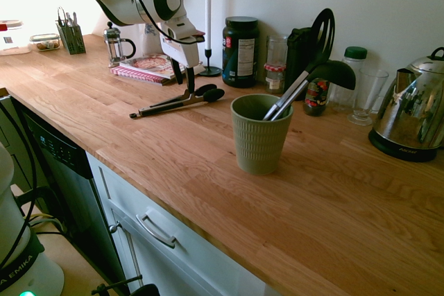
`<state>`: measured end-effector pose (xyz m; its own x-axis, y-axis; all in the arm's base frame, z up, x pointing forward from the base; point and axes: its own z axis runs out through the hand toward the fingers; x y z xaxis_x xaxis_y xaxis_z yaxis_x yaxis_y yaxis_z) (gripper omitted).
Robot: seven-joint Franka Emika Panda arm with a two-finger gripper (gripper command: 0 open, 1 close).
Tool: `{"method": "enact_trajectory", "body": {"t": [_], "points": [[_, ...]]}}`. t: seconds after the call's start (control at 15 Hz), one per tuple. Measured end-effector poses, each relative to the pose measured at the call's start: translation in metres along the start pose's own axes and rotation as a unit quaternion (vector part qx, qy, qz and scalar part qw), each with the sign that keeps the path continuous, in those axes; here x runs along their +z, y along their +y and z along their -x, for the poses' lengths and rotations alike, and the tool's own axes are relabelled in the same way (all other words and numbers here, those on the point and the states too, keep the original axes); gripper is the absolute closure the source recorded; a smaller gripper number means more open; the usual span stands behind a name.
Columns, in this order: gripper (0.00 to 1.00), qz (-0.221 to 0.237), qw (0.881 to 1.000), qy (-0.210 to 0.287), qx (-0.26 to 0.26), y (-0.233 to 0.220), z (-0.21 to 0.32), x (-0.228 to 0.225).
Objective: Put the tongs back in the holder
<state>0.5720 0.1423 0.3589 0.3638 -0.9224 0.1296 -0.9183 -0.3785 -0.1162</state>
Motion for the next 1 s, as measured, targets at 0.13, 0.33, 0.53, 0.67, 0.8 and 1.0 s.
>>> {"method": "enact_trajectory", "body": {"t": [0.13,0.33,0.53,0.67,0.8,1.0], "points": [[1.00,0.003,1.000,-0.001,0.002,0.000,-0.002,0.006],[1.00,0.005,1.000,-0.002,0.002,0.001,-0.001,0.012],[1.00,0.012,1.000,-0.004,0.002,0.002,-0.003,0.023],[1.00,0.012,1.000,-0.004,0.004,0.002,-0.005,0.027],[1.00,0.012,1.000,-0.004,0.004,0.002,-0.006,0.027],[1.00,0.012,1.000,-0.004,0.004,0.002,-0.006,0.027]]}}
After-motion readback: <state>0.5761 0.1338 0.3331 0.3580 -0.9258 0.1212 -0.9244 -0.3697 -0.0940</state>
